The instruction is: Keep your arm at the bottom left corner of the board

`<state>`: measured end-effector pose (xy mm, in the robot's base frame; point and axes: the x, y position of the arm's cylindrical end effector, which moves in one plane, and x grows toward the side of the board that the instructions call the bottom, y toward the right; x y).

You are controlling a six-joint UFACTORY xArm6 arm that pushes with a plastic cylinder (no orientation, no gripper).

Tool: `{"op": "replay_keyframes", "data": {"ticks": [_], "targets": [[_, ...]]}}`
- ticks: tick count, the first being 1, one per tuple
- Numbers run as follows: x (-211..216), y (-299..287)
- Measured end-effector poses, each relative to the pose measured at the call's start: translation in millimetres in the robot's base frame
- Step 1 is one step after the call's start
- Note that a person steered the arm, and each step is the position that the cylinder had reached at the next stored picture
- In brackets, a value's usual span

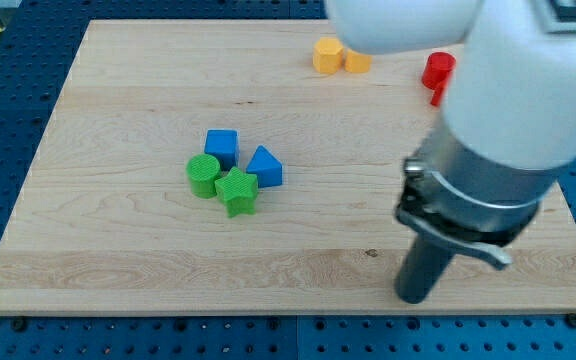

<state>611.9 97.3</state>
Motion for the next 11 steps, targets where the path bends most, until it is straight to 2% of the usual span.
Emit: {"op": "replay_keyframes", "data": {"ticks": [3, 4, 7, 11], "targets": [[-1, -135], [-6, -162], [-6, -215], [-6, -257]]}}
